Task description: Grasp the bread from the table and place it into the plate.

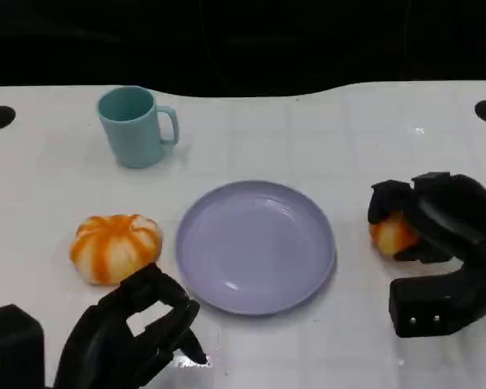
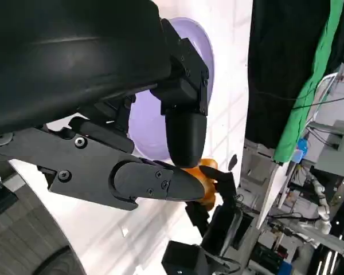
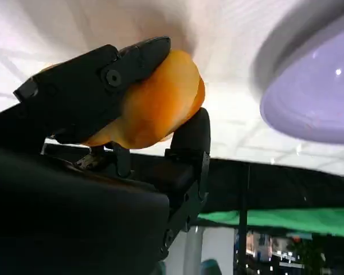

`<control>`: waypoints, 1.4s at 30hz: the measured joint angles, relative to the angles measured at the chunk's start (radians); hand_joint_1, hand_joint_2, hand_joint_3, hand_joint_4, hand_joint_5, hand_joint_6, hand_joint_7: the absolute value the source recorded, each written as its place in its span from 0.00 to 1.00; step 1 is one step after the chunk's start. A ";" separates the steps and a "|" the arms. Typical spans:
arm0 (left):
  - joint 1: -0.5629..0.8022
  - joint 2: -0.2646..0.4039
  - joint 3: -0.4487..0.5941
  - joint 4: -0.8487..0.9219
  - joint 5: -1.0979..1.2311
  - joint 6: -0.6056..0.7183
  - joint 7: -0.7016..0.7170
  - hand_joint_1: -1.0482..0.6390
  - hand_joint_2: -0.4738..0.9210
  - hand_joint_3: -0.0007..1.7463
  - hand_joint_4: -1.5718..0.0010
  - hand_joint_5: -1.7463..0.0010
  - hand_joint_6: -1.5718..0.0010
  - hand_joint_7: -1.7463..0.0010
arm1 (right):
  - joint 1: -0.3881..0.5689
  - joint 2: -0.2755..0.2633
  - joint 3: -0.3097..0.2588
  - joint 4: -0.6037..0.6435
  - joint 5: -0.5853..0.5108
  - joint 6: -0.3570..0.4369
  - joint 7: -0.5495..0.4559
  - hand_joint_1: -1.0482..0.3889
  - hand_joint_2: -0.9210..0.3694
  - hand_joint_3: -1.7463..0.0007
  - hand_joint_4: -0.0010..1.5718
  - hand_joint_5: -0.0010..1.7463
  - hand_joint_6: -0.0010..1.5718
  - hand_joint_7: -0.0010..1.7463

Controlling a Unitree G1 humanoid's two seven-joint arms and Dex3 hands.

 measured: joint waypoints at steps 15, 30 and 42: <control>-0.001 -0.001 0.000 0.001 0.000 0.001 0.005 0.30 1.00 0.12 0.57 0.00 0.69 0.05 | 0.000 -0.002 -0.033 -0.168 0.034 -0.042 -0.030 0.71 0.52 0.29 0.62 1.00 0.56 0.87; -0.002 -0.001 -0.002 0.002 0.001 0.001 0.005 0.31 1.00 0.13 0.57 0.00 0.70 0.04 | -0.002 0.083 -0.022 -0.316 0.031 -0.079 0.052 0.65 0.54 0.35 0.63 1.00 0.47 1.00; -0.002 -0.001 -0.001 0.002 0.001 0.001 0.005 0.31 1.00 0.13 0.58 0.00 0.69 0.04 | -0.007 0.199 0.039 -0.231 -0.012 -0.083 0.007 0.64 0.49 0.32 0.63 1.00 0.48 1.00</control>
